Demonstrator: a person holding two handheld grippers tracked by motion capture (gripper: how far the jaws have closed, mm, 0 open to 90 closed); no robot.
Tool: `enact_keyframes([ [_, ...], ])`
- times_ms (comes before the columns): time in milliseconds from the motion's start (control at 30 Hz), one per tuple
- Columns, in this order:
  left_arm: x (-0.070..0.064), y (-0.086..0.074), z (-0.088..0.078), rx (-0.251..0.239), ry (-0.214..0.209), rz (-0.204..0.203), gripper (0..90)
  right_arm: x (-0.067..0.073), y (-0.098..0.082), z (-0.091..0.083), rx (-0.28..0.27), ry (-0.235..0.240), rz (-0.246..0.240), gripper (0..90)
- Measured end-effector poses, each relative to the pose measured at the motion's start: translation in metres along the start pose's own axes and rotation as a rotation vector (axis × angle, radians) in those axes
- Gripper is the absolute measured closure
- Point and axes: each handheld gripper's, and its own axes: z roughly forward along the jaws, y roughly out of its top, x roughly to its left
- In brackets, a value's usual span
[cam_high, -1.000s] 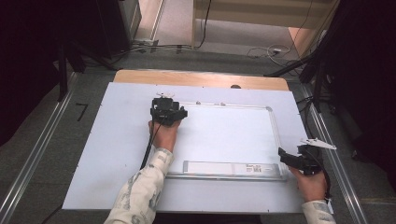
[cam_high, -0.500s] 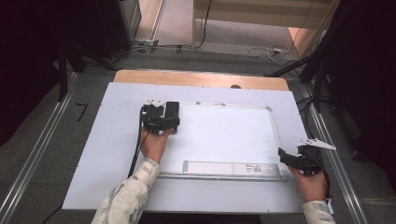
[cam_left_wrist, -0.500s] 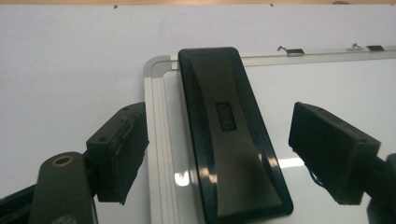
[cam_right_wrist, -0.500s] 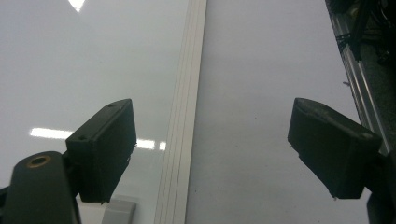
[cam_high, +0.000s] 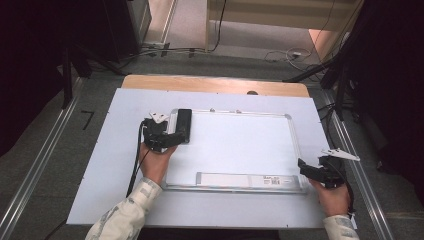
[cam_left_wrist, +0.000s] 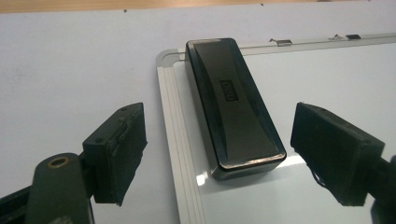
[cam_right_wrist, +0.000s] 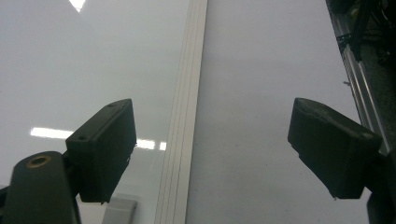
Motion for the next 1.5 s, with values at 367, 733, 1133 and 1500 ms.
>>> enact_keyframes([
  [367,0.018,-0.014,-0.027,-0.013,-0.040,-0.045,18.7,0.000,0.000,-0.001,-0.007,0.004,-0.002,14.1],
  [733,0.028,-0.028,-0.048,-0.030,-0.007,0.004,18.4,0.000,0.000,-0.003,-0.009,0.005,0.000,14.0],
  [1133,0.039,-0.042,-0.062,-0.026,0.002,-0.009,18.4,0.000,-0.001,-0.003,-0.009,0.006,0.000,14.1],
  [1500,0.054,-0.052,-0.076,-0.023,0.010,-0.024,18.3,0.000,-0.001,-0.004,-0.013,0.007,-0.001,14.1],
])
